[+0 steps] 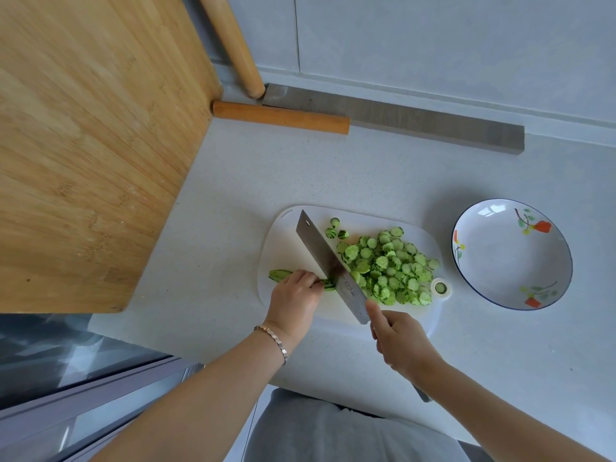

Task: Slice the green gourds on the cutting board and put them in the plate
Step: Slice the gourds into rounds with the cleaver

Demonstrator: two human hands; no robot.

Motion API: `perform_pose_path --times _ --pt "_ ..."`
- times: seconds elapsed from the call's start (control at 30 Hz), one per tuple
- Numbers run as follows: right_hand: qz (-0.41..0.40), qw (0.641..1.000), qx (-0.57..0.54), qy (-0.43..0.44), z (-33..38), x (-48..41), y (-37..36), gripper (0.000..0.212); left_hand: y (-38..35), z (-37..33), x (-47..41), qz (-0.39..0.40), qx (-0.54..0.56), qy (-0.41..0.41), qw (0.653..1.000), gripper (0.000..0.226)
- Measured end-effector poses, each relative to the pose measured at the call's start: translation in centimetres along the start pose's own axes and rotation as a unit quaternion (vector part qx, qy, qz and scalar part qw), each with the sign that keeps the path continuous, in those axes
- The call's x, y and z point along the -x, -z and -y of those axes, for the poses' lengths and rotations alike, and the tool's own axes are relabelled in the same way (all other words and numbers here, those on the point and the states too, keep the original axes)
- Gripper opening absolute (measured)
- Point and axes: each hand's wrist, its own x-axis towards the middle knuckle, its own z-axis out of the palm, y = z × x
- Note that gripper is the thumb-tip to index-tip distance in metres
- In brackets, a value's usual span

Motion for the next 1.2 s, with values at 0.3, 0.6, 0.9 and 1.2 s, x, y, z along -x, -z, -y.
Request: perform_pose_path --times 0.3,0.6,0.9,1.2 --pt "-0.001 0.999 -0.039 -0.027 -0.1 -0.5 -0.7 0.054 0.0 0.3 0.1 0.005 0.025 0.009 1.000 0.036" --pt "0.015 0.995 -0.093 -0.017 0.6 1.2 0.2 0.053 -0.2 0.9 -0.2 0.020 0.025 0.004 0.999 0.041" --pt "-0.002 1.000 -0.010 -0.012 0.2 0.0 -0.9 0.055 -0.2 0.7 0.1 0.027 0.019 0.008 0.999 0.036" --pt "-0.005 0.995 -0.096 -0.039 0.1 0.1 -1.1 0.053 0.0 0.9 0.3 0.002 0.035 0.006 0.999 0.036"
